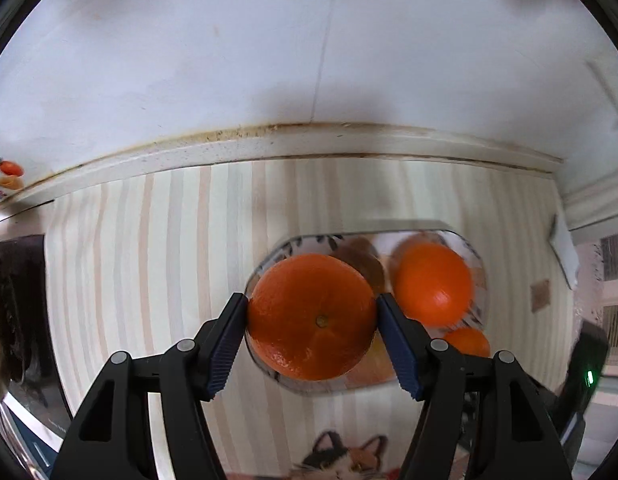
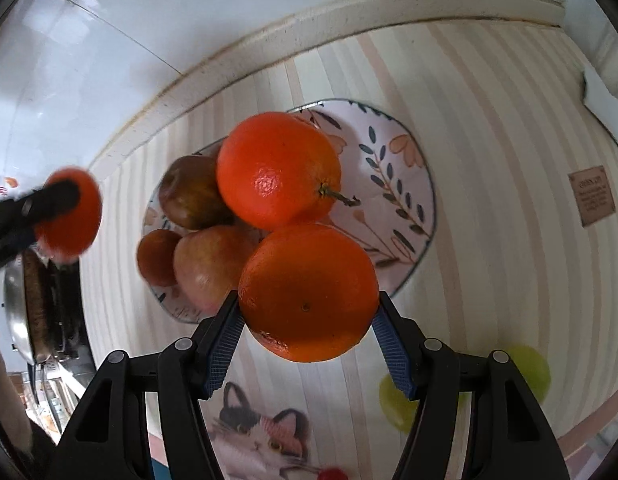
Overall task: Organize fruits
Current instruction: 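Set the tangerine with the left tool while the right tool sets the orange on the plate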
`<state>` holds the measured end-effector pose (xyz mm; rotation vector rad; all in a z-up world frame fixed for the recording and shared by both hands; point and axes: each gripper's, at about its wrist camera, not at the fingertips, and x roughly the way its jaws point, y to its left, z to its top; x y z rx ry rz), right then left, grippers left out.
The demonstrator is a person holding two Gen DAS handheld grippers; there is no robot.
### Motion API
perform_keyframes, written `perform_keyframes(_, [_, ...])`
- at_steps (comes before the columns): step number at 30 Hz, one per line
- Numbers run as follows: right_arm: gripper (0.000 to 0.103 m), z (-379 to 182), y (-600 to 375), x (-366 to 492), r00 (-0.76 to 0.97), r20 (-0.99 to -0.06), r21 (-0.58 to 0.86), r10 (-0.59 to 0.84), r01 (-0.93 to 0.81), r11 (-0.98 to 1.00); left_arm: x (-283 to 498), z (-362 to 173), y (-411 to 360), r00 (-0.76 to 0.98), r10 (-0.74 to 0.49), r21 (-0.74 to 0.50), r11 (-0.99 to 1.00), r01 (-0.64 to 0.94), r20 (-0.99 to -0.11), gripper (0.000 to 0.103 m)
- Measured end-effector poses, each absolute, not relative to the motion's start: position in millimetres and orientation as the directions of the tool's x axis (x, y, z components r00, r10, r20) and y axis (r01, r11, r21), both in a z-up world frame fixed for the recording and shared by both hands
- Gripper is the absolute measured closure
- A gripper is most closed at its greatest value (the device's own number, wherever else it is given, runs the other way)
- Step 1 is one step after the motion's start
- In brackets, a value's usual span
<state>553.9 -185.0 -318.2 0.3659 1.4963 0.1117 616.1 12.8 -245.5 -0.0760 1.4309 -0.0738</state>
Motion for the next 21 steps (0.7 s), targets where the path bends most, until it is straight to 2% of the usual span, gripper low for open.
perform_keyframes(5, [0.036,-331,-180,559,0.061,-0.961,0.277,0.270,0.158,0.948,645,-293,14,0.030,-0.085,-0.086,0.996,-0.004,-0.996,0.039])
perform_keyframes(8, [0.036,-336,-180,560,0.055,-0.963,0.270,0.265,0.167,0.948,652,-298,14,0.039,-0.051,-0.050,0.999,0.011,-0.998,0.039])
perform_keyframes(15, [0.036,-343,-177,563,0.043,-0.961,0.275,0.272,0.167,0.947,649,-320,22,-0.016,-0.068,-0.068,0.998,-0.008,-0.998,0.039])
perform_keyframes(21, [0.030,-341,-177,569,0.042,-0.957,0.290,0.288,0.177,0.940,645,-319,24,-0.036,-0.063,-0.063,0.998,-0.009,-0.997,0.038])
